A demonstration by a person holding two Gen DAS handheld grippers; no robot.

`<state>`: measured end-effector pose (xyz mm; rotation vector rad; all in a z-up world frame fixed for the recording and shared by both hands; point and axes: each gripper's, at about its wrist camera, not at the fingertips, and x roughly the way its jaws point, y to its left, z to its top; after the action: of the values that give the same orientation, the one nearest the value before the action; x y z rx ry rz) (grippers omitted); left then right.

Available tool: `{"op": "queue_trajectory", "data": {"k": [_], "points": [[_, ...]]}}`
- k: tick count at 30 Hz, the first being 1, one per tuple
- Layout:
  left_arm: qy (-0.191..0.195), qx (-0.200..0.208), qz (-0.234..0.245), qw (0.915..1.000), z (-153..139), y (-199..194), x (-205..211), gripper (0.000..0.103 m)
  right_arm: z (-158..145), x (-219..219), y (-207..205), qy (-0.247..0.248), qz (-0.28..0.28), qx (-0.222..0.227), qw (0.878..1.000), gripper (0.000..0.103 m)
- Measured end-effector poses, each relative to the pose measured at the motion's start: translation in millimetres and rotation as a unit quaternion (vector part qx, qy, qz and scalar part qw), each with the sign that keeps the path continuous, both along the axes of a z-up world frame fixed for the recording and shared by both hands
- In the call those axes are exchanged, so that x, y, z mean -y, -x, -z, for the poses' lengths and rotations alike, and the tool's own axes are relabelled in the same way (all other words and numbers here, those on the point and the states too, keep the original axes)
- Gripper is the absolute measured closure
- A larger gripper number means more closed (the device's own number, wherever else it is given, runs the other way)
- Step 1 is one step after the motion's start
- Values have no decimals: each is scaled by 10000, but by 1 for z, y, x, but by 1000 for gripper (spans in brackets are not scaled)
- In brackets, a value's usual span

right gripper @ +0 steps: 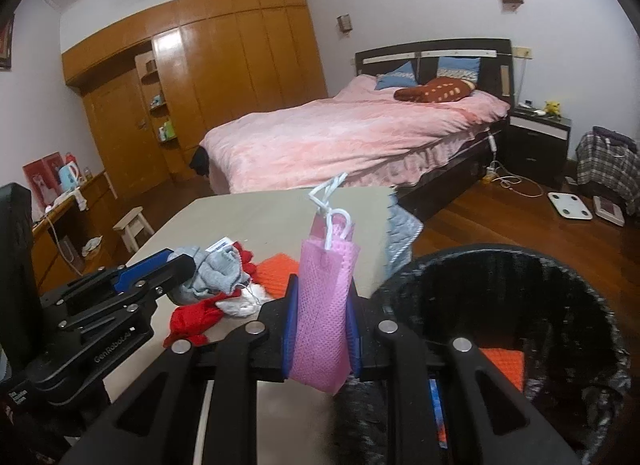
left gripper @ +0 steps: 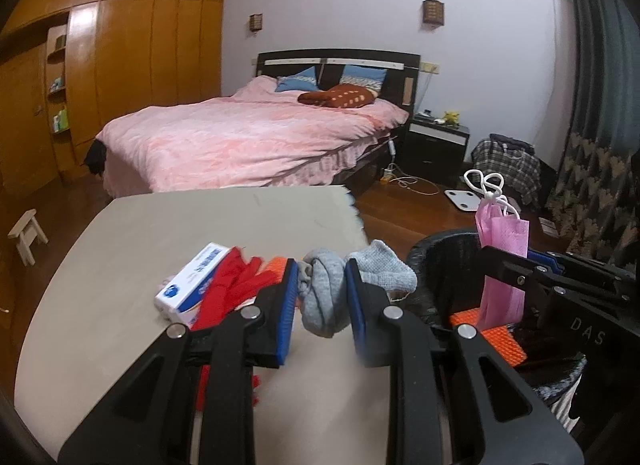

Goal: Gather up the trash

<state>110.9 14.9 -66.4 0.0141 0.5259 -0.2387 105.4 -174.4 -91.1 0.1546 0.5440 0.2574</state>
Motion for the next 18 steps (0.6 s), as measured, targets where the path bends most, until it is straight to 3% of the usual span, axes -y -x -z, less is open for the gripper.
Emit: {"op": "queue_trajectory", "data": {"k": [18], "points": [[22,213,931,9954,-11,1,85,80,-7,81,24,155,825,74,9964,82]]}}
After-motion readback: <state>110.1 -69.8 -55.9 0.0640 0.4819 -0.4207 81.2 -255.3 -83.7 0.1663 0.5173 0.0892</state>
